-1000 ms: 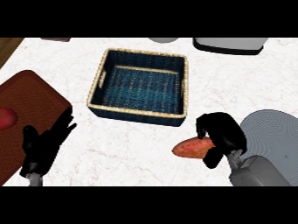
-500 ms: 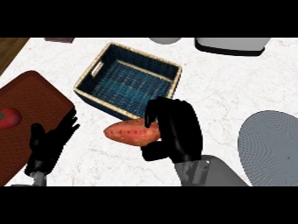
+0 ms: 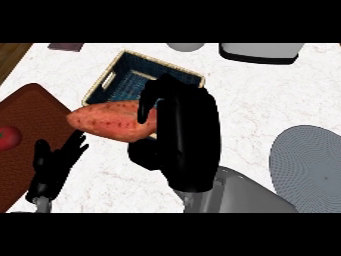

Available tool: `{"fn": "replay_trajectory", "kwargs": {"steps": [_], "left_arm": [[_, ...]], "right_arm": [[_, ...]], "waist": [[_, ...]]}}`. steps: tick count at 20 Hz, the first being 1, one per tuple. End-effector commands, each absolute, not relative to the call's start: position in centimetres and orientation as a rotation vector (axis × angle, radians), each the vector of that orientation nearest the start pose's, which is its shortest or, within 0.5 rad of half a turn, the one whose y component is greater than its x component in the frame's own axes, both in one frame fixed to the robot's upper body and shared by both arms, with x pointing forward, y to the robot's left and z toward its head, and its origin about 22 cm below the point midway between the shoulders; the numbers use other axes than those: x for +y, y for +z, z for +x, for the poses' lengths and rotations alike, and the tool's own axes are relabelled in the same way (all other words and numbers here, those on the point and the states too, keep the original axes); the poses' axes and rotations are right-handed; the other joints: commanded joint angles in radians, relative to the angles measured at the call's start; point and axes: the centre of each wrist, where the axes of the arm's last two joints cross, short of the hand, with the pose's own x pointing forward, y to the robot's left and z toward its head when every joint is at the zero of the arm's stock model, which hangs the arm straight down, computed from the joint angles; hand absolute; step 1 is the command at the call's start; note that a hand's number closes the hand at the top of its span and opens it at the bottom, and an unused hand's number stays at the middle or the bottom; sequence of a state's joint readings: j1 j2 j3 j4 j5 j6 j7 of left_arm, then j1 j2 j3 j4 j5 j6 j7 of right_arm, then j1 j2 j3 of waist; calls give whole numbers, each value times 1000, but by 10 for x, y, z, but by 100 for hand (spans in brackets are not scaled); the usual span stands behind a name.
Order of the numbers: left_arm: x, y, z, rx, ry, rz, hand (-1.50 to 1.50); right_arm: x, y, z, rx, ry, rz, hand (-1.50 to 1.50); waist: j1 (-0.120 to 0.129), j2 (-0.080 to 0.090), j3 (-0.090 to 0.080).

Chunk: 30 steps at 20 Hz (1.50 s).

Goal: Pick the sweet potato from the placemat and place it in the basket

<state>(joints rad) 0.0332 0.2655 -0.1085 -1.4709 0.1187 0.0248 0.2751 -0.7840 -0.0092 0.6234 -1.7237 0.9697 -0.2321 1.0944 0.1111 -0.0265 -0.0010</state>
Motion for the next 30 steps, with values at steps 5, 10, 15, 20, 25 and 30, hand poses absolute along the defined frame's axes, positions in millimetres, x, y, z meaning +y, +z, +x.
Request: {"fn": "replay_trajectory", "kwargs": {"steps": [5,10,15,20,25,30], "left_arm": [[283,-37,216,-1012,-123,125,0],[288,-40,216,-1013,-127,124,0],[284,-34,219,-1026,-116,119,0],[274,-35,216,-1033,-111,109,0],[289,-34,213,-1042,-103,128,0],[280,-33,213,-1045,-121,117,0]], "right_arm": [[9,267,256,-1699,230,-871,150],[24,296,268,-1661,211,-924,150],[40,318,287,-1599,218,-996,150],[52,324,304,-1557,228,-994,150],[48,318,332,-1520,174,-952,150],[36,320,343,-1506,65,-801,150]], "waist": [[-11,12,-8],[-14,20,-10],[-20,25,-7],[-23,31,-5],[-18,41,-5],[-26,39,-3]]}}
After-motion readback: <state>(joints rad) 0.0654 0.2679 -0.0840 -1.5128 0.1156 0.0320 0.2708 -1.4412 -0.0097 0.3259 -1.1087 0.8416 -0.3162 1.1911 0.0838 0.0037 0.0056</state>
